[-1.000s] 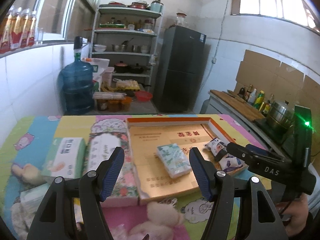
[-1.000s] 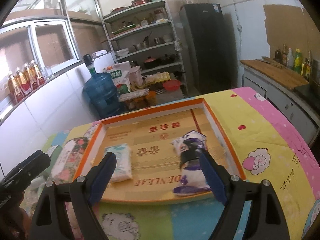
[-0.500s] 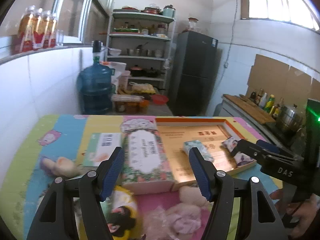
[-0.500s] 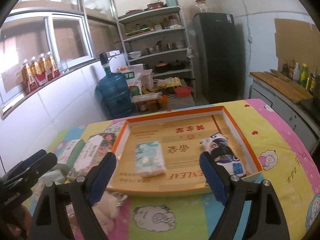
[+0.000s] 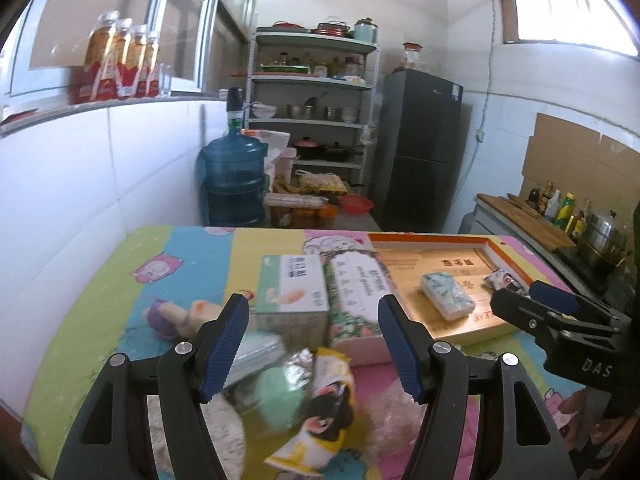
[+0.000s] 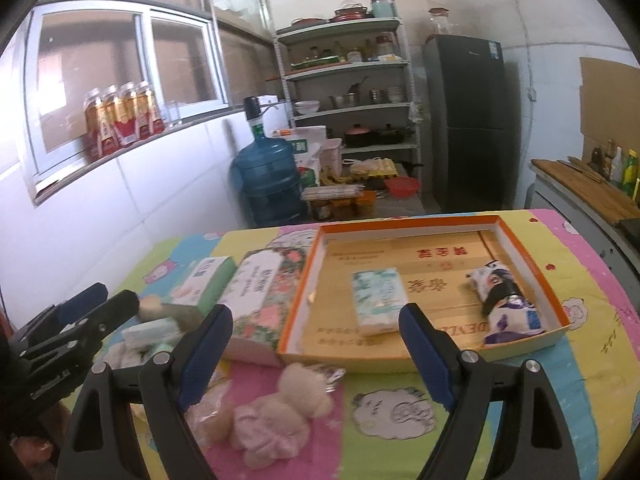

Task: Organize soft objects
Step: 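Move both tools back toward the pile of soft items, then grasp the floral scrunchie with the left gripper while the right grasps the clear plastic bag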

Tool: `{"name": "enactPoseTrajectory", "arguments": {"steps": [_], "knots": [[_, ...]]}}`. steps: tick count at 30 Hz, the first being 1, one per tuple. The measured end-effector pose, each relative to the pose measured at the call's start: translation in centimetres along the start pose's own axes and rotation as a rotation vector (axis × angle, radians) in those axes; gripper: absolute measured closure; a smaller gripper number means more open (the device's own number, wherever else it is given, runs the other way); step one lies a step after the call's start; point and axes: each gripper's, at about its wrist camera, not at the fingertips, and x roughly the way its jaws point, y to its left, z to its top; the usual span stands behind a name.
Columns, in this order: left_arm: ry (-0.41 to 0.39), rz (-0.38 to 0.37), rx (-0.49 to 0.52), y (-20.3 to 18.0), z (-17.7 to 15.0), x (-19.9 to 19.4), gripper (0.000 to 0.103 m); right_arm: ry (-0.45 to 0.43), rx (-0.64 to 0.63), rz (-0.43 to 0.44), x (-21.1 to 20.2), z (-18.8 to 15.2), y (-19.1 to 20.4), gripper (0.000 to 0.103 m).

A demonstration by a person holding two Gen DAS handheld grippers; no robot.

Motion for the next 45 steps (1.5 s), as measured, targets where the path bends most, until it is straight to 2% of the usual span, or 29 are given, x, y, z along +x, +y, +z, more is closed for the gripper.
{"name": "enactPoseTrajectory", "arguments": {"steps": [14,24,32,40,45], "knots": [[-0.011,0.065,-0.071,6.3,-2.5,-1.7,0.034,0.006,-0.070,0.068,-0.2,-2.6,5.0,0.018],[-0.014,0.063,-0.086,9.0,-5.3,-2.4,0.034,0.045,-0.127,0.132,1.3,-4.3,8.0,0.018],[0.036,0.040,-0.107,10.1,-7.5,-1.3,0.034,0.056,-0.124,0.166,2.1,-4.9,8.9,0.018],[0.082,0.050,-0.139,11.2,-9.2,0.2,0.034,0.065,-0.120,0.173,2.9,-4.9,8.9,0.018],[0.123,0.043,-0.186,12.4,-10.3,1.4,0.034,0.079,-0.117,0.187,3.4,-5.1,8.9,0.018]]}}
